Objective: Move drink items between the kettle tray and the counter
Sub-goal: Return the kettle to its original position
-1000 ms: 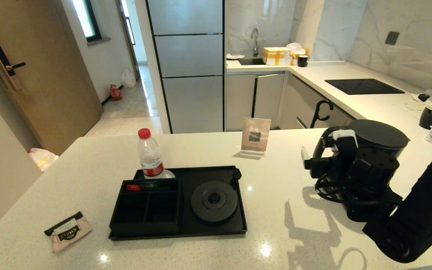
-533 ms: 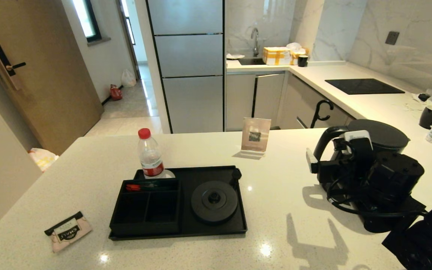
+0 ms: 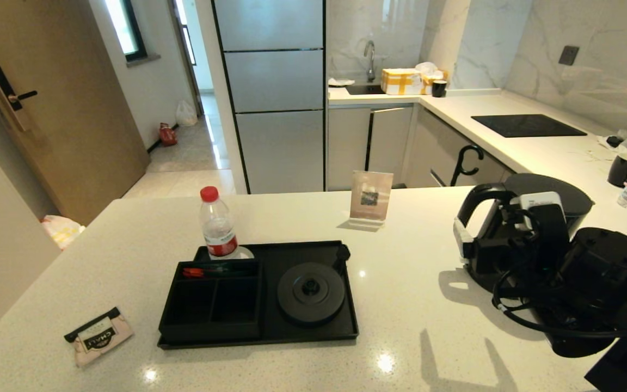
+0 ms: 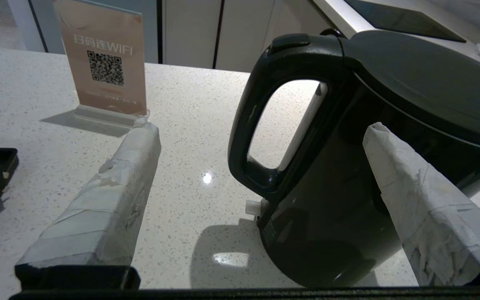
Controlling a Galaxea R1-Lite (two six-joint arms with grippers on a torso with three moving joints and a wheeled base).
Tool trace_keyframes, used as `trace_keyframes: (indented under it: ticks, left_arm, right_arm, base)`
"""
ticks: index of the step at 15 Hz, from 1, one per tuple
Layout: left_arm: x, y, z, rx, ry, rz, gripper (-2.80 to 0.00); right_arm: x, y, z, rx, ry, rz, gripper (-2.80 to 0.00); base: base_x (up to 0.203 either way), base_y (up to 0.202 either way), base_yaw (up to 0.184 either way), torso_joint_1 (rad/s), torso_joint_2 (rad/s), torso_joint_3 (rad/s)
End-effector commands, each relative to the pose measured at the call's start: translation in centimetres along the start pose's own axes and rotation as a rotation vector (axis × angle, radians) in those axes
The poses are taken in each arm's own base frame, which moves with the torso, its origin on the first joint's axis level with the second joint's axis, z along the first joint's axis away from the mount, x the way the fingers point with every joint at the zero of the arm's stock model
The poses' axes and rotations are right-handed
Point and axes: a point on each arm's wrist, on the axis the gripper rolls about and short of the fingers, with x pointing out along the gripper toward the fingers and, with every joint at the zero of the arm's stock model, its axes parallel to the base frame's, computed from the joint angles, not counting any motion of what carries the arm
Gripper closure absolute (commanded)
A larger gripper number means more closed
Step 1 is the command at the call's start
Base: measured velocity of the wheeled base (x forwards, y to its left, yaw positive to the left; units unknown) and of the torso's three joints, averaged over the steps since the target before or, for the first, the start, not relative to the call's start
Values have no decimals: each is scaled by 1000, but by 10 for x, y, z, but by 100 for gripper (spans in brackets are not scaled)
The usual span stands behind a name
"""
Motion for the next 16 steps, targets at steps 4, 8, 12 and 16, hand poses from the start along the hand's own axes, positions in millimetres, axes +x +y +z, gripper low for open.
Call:
trace_keyframes:
  ticks: [4, 8, 12, 16]
  left_arm:
    - [0, 0, 0, 0, -2, 0, 0]
    - [0, 0, 0, 0, -2, 0, 0]
    - [0, 0, 0, 0, -2, 0, 0]
    - [0, 0, 0, 0, -2, 0, 0]
  right_arm:
    - [-26, -23, 29, 29, -45, -12, -280]
    - [-51, -45, 48, 23, -33, -12, -280]
    - [-84, -72, 68, 17, -20, -32, -280]
    - [-120, -101, 81, 24, -15, -80, 0]
  base:
    - [0, 0, 0, 0, 0, 0]
    - [0, 0, 0, 0, 0, 0]
    - [0, 0, 0, 0, 0, 0]
    - [0, 0, 0, 0, 0, 0]
